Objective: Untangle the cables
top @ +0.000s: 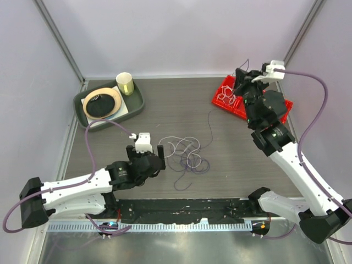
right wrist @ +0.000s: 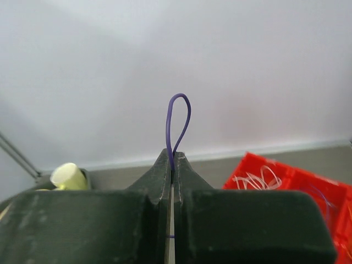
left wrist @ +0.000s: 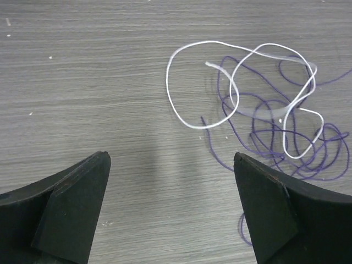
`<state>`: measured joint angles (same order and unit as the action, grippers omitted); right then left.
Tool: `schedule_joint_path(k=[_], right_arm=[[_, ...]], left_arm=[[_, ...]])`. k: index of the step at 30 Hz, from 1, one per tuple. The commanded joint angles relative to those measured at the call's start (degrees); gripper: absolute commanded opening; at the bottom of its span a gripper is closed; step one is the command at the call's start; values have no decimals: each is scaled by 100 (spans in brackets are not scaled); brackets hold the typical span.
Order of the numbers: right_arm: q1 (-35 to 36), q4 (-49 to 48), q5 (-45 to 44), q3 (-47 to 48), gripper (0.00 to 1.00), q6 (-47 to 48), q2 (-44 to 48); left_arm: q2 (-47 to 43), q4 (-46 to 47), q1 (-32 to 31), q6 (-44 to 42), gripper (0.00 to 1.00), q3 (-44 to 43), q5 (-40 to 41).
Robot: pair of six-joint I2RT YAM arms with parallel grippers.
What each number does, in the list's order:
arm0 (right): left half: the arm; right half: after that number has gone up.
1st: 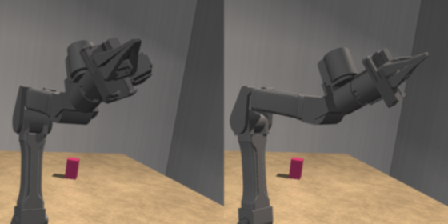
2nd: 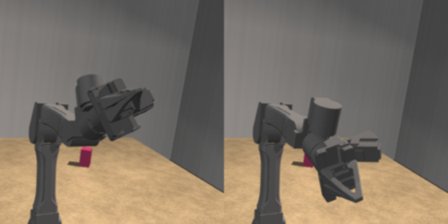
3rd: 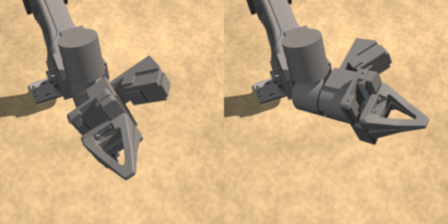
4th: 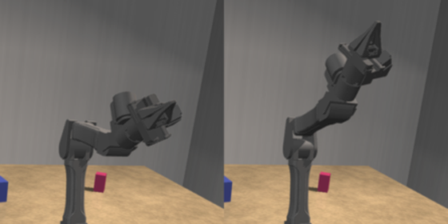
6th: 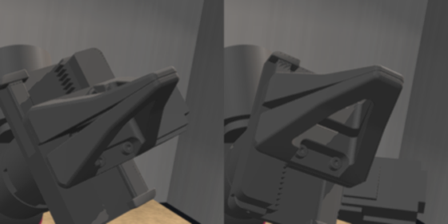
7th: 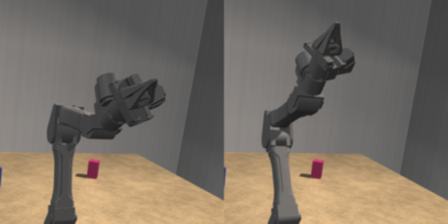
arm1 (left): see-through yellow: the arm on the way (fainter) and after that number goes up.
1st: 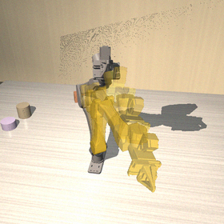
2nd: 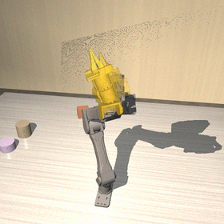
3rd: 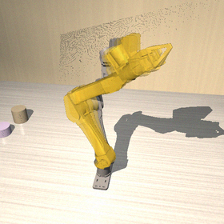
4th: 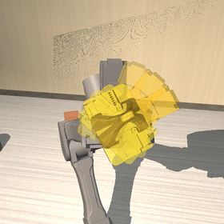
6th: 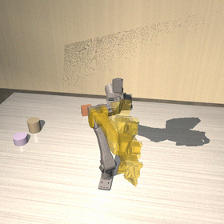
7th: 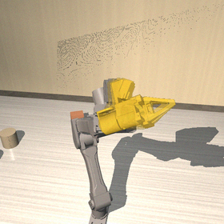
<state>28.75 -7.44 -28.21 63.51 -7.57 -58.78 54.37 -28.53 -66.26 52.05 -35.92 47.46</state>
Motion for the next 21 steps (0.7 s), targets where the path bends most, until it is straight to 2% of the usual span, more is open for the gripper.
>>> schedule_joint_path(k=[1, 4, 7, 11, 13, 15, 18, 21], right_arm=[[-1, 277, 1061, 733, 1, -121, -2], [-1, 401, 1756, 812, 1, -402, 103], [-1, 454, 2441, 865, 1, -675, 218], [-1, 498, 3215, 1346, 1, -973, 183], [-1, 577, 3540, 1611, 1, -1158, 122], [-10, 647, 3716, 2024, 1, -1351, -19], [-1, 893, 3761, 2578, 1, -1589, -220], [-1, 964, 3647, 2921, 1, -1773, -344]], left_arm=[[13, 1039, -1, -1195, 100, -363, -403], [-75, 1551, -1, -2039, 100, -477, -860], [-120, 2499, -1, -2865, 100, -486, -1615], [327, 3563, -1, -3675, 100, -600, -2083], [915, 4056, -1, -3537, 100, -854, -1709], [1729, 3779, 17, -3168, 100, -1518, -1381], [2671, 3688, 34, -3096, 100, -2197, -1467], [3131, 3943, 69, -2833, 100, -2410, -1678]])
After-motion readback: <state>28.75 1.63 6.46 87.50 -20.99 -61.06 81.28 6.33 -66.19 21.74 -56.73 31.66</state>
